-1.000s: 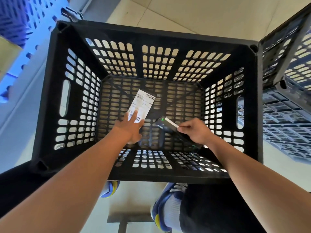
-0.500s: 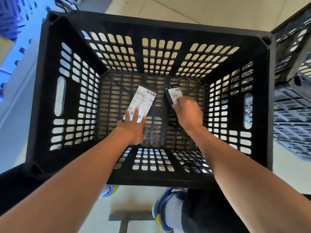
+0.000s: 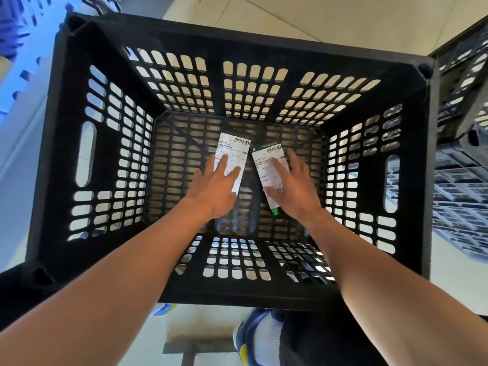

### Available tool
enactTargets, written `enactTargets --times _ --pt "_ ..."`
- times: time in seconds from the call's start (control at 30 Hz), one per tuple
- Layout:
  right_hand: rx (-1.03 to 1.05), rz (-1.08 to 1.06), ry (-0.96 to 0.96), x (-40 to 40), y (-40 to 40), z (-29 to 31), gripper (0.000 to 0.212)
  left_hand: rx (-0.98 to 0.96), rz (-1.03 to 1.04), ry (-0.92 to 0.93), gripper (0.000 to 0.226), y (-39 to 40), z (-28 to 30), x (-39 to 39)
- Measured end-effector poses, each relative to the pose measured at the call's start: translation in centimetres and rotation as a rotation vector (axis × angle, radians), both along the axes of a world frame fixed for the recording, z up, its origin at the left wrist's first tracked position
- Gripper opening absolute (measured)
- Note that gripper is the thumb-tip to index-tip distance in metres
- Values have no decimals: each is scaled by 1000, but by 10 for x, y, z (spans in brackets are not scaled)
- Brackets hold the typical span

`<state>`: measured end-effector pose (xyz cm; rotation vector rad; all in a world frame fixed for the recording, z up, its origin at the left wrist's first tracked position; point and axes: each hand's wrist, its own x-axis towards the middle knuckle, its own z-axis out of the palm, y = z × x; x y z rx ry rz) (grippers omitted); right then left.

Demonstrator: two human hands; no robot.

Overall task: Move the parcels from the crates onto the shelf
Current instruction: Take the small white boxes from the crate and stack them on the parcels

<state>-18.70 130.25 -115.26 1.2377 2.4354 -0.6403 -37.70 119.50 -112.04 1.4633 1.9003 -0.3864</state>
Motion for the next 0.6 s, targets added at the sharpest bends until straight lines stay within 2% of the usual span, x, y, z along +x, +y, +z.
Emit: enactTargets --times 0.1,0.17,0.23,0.3,0.37,0.47,0.6 --pt "-12 129 -104 -5 -7 -6 85 -70 -105 2 74 1 -8 -2" --pt "7 98 -121 -10 -8 -7 84 -59 -166 36 75 -3 -13 -3" --pt "14 26 -132 -15 -7 -6 83 46 -151 71 68 -4 -14 -5" --pt "2 -15 -145 -20 -8 -6 84 170 -50 86 61 2 -13 -8" --pt "-10 -22 -151 -24 -11 -5 89 226 118 65 63 13 -13 -8" --pt "-19 -15 -179 -28 -14 -5 92 151 308 35 80 23 -19 2" --pt "-18 -28 -183 -30 -13 -8 90 96 305 83 101 17 -33 14"
